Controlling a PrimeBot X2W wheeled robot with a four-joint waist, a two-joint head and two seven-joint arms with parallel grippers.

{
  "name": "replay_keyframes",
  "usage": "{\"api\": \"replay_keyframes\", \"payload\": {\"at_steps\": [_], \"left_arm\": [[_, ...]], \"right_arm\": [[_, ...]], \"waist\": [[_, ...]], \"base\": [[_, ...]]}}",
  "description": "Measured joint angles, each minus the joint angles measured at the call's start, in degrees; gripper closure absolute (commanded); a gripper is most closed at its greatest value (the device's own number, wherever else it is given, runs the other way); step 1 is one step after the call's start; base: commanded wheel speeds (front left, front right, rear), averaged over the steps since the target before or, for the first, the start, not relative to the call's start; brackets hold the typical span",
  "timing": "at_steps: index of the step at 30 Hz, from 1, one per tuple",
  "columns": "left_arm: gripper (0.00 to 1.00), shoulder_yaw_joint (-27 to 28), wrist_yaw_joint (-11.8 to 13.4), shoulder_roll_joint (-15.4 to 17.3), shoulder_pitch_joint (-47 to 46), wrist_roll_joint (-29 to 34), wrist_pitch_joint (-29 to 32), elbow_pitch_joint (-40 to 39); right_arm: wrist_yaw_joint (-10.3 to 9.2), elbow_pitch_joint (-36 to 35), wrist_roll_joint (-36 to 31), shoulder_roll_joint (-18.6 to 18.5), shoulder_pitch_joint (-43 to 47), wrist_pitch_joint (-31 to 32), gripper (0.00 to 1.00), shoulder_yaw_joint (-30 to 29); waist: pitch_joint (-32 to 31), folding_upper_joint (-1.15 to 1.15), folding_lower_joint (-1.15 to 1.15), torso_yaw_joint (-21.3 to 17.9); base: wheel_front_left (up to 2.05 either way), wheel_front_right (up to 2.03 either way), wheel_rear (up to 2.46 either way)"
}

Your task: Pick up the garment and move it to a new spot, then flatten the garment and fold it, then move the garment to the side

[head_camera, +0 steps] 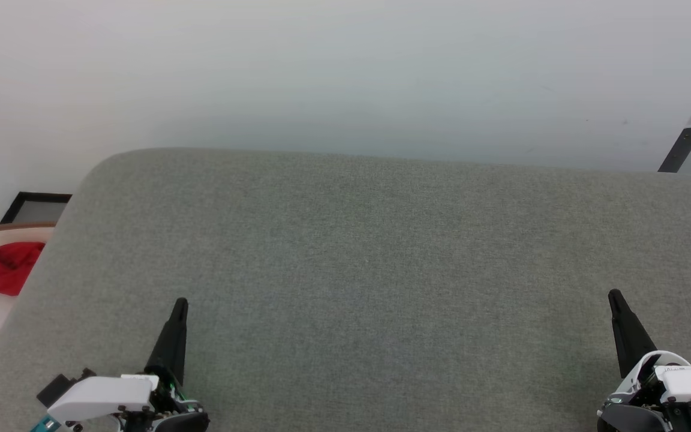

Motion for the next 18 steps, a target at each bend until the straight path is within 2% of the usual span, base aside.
{"api": "replay_keyframes", "payload": {"at_steps": [18], "left_arm": [[1.0, 0.1, 0.0, 0.0, 0.0, 0.0, 0.0, 0.0]], "right_arm": [[0.0, 0.0, 0.0, 0.0, 0.0, 0.0, 1.0, 0.0]], "waist": [[0.0, 0.0, 0.0, 0.0]], "base": [[0.0, 0.0, 0.0]]}}
